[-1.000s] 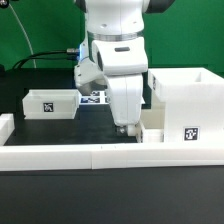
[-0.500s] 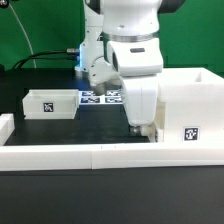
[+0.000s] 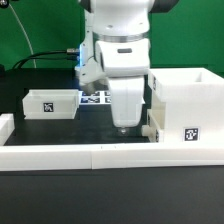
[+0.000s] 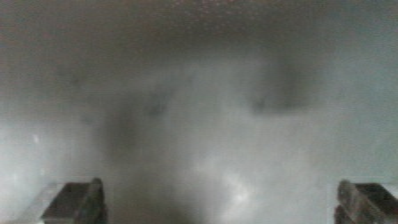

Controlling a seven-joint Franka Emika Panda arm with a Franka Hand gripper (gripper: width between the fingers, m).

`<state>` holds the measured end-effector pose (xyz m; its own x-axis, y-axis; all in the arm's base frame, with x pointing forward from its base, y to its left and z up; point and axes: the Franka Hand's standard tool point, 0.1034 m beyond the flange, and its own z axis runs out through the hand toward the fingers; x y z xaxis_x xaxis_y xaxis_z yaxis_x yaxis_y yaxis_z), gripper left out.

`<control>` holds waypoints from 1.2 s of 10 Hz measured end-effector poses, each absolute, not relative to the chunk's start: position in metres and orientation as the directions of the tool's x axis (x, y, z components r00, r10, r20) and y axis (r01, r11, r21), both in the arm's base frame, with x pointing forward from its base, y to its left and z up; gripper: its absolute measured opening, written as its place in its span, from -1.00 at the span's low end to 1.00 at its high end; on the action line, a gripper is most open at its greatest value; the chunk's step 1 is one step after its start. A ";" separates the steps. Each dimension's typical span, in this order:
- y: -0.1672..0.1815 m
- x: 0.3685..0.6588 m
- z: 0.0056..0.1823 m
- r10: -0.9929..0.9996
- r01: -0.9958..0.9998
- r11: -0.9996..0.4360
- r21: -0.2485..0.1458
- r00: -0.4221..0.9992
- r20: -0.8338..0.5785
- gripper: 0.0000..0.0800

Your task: Assemble drawer

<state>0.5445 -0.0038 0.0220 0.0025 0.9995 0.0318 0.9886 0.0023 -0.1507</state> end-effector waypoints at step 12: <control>-0.050 0.504 0.045 0.995 0.990 -0.092 -0.103 0.094 0.015 0.62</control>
Offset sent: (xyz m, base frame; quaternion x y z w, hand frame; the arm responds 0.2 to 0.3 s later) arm -0.0223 -0.0188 0.0162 -0.0216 0.0018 0.0247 0.9995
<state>0.5040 -0.0498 0.0447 0.0937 0.9955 0.0155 0.9905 -0.0916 -0.1029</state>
